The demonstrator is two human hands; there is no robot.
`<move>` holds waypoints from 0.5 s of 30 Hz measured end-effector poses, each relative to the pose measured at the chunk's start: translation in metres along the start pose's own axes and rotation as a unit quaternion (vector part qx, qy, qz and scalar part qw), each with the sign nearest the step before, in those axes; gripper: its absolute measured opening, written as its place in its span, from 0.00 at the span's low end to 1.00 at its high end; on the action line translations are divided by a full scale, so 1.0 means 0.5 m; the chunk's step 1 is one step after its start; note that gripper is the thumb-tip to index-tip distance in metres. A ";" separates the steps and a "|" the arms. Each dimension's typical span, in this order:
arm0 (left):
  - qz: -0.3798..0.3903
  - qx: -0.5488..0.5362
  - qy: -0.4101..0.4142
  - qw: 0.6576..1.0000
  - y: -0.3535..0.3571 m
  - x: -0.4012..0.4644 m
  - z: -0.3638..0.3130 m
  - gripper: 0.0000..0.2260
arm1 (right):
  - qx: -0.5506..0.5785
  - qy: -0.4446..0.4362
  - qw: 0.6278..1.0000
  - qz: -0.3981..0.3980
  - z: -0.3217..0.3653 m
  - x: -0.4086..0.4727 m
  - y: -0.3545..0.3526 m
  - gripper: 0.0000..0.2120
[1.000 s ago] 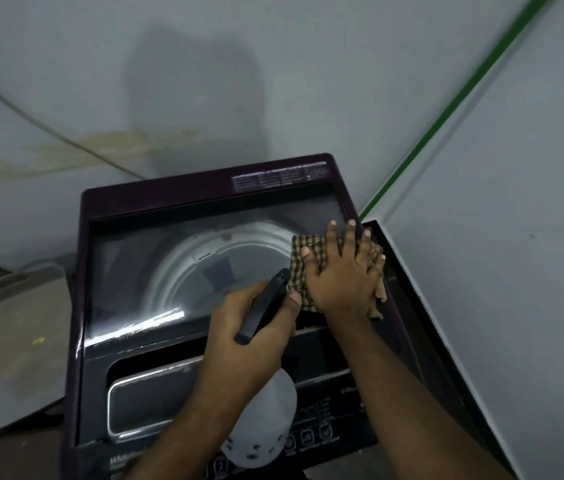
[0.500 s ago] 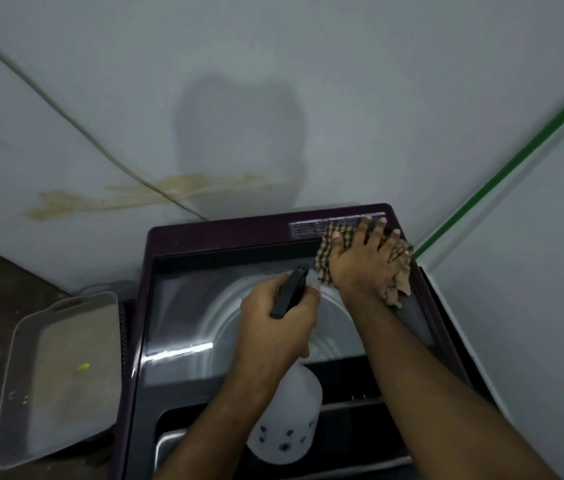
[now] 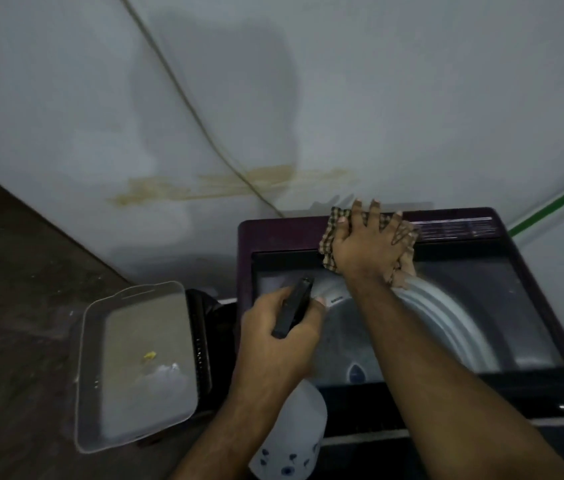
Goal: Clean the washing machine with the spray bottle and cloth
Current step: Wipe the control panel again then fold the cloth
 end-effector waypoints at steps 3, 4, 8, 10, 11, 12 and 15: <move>-0.007 -0.007 -0.016 1.000 -0.094 -0.001 0.045 0.15 | 0.001 -0.059 0.998 0.000 0.150 -0.069 0.020 0.29; -0.004 0.001 -0.011 1.000 -0.106 -0.002 0.050 0.15 | 0.008 -0.078 0.997 0.001 0.184 -0.084 0.026 0.29; -0.002 0.002 0.000 1.000 -0.208 -0.016 0.082 0.12 | 0.000 -0.145 0.989 0.021 0.321 -0.172 0.051 0.32; 0.002 0.003 0.014 1.000 -0.253 -0.028 0.093 0.12 | -0.039 -0.180 0.982 0.037 0.354 -0.220 0.065 0.35; 0.004 0.008 0.016 1.000 -0.274 -0.036 0.103 0.12 | -0.060 -0.195 0.978 0.046 0.363 -0.248 0.071 0.36; 0.006 0.011 0.017 1.000 -0.286 -0.040 0.112 0.12 | -0.073 -0.206 0.974 0.054 0.365 -0.269 0.074 0.35; 0.023 0.005 0.001 1.000 -0.306 -0.056 0.138 0.12 | -0.084 -0.216 0.971 0.063 0.356 -0.328 0.080 0.32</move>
Point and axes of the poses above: each hand's wrist, its own x-axis towards the middle knuckle, its own y-axis out of the palm, z = x × y, the point moved 8 cm from there along x, towards the middle knuckle, and after that the axes turned 9 degrees about -y, right-handed, at the moved point
